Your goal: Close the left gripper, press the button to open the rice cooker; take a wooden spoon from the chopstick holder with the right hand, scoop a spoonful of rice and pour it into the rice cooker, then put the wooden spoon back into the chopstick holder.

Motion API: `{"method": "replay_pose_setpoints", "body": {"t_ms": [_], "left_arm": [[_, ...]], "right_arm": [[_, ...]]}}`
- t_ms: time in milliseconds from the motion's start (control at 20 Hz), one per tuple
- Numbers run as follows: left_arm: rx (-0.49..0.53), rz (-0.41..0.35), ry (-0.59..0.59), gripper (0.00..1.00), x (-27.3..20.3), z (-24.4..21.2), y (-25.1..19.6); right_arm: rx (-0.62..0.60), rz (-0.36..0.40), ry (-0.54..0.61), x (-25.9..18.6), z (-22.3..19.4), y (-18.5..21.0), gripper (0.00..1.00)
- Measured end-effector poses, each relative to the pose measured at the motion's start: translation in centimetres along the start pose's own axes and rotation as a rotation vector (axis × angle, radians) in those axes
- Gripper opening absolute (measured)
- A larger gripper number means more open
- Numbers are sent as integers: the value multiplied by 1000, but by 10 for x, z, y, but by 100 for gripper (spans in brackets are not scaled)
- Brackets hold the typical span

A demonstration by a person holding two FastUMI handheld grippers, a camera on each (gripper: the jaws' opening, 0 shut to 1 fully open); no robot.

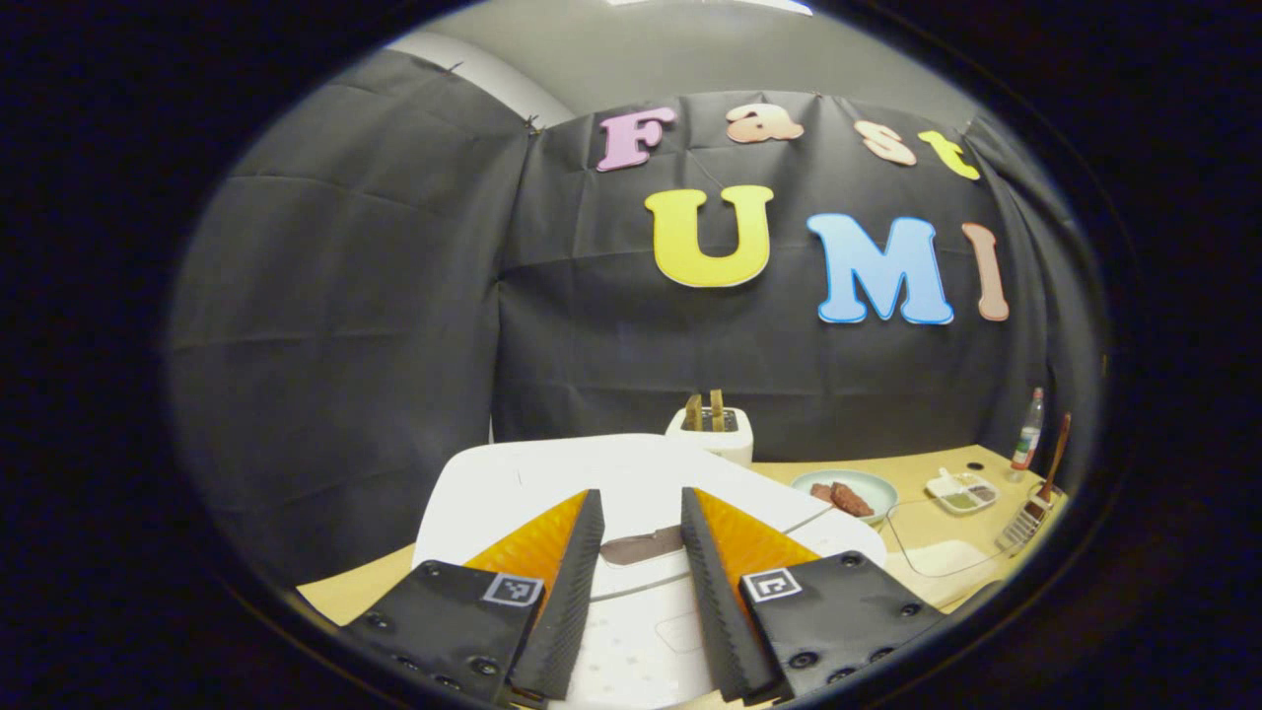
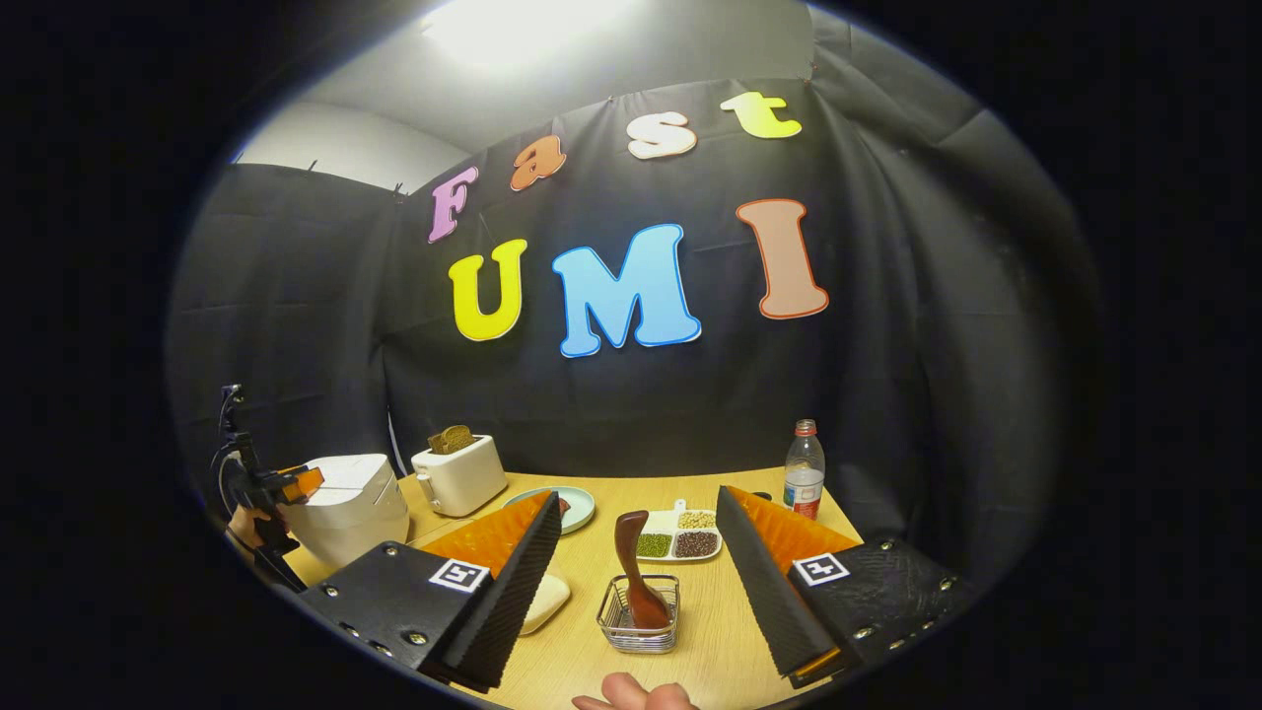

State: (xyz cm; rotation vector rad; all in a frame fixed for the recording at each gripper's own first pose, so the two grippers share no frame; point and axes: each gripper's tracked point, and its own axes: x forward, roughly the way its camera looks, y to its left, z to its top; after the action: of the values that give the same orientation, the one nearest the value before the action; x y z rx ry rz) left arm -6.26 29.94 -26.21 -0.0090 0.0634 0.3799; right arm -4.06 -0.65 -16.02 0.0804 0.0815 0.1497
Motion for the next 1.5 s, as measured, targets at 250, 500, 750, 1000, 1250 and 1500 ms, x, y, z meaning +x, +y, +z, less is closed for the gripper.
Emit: {"method": "replay_pose_setpoints", "body": {"t_ms": [250,500,750,1000,1250,1500], "left_arm": [[61,4,31,53,0,-7,-5],[7,-22,48,53,-1,-6,-5],[29,-42,3,53,-1,-1,-11],[8,-97,13,93,-3,5,-23],[-22,-81,-62,97,-25,47,-25],[-10,-128,-134,99,-49,96,-61]], "right_arm": [[26,12,5,-5,-3,-1,96],[37,3,-10,-11,-1,-9,96],[38,7,-18,-13,-2,-13,96],[54,-4,-3,-11,-7,-19,96],[20,-26,-37,-8,5,-23,96],[-14,-56,-71,1,30,-26,96]]}}
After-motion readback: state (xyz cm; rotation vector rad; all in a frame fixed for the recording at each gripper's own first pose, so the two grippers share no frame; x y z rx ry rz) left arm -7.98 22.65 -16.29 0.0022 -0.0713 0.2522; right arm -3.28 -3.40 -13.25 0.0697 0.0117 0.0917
